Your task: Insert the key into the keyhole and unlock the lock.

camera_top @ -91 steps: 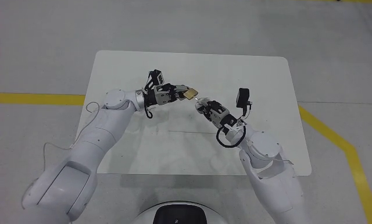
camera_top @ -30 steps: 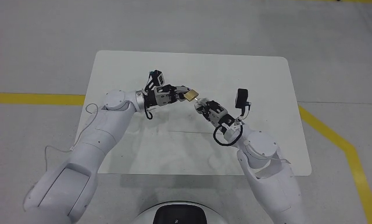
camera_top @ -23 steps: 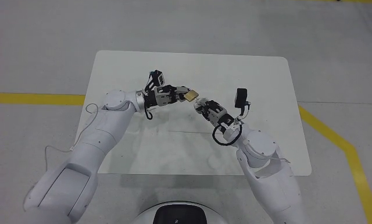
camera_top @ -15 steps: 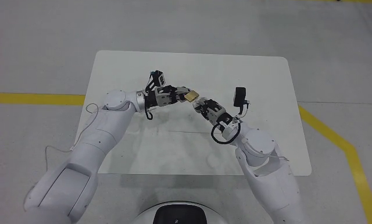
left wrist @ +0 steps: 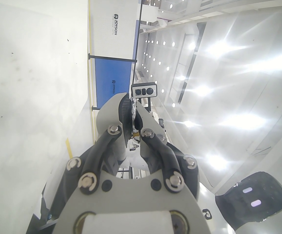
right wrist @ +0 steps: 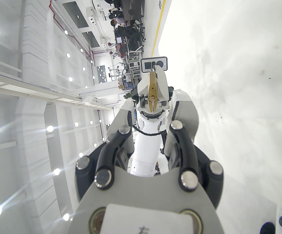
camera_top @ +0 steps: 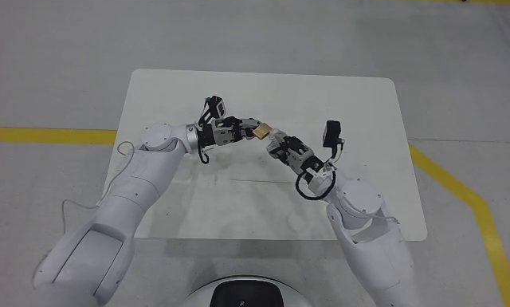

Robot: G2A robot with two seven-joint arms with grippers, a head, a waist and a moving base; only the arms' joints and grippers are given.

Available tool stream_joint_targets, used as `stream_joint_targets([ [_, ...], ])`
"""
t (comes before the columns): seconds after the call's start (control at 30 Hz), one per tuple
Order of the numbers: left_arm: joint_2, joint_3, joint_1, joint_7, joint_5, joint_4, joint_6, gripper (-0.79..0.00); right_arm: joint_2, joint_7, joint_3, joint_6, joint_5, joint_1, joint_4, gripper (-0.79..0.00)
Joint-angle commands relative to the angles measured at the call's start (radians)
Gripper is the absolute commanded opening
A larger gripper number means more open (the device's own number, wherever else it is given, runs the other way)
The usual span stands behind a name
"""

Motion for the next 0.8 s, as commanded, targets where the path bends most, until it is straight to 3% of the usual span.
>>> stream_joint_targets([
  [0.0,-0.001,0.001,-0.001,0.004,0.004,0.000,-0.003,-0.785,0.001,0.011,0.005,-0.003,0.000,-0.005,0.001,-0.554],
  [0.2,-0.003,0.004,-0.002,0.011,0.019,-0.001,-0.014,-0.785,0.003,0.027,0.014,-0.007,-0.002,-0.005,0.007,-0.785],
  [0.5,-0.002,0.006,0.002,0.011,0.047,-0.008,-0.049,-0.785,0.001,0.028,0.007,-0.002,0.006,0.013,0.022,-0.785],
  [0.53,-0.002,0.005,0.002,0.012,0.047,-0.009,-0.052,-0.785,0.001,0.030,0.007,-0.004,0.011,0.013,0.023,-0.603],
  [0.6,-0.001,0.000,0.004,0.018,0.046,-0.011,-0.064,-0.785,0.000,0.037,0.010,-0.019,0.031,0.011,0.023,0.000],
  [0.77,0.005,-0.027,0.019,0.064,0.043,-0.031,-0.156,-0.785,-0.001,0.050,0.022,-0.053,0.067,0.005,0.027,0.000],
])
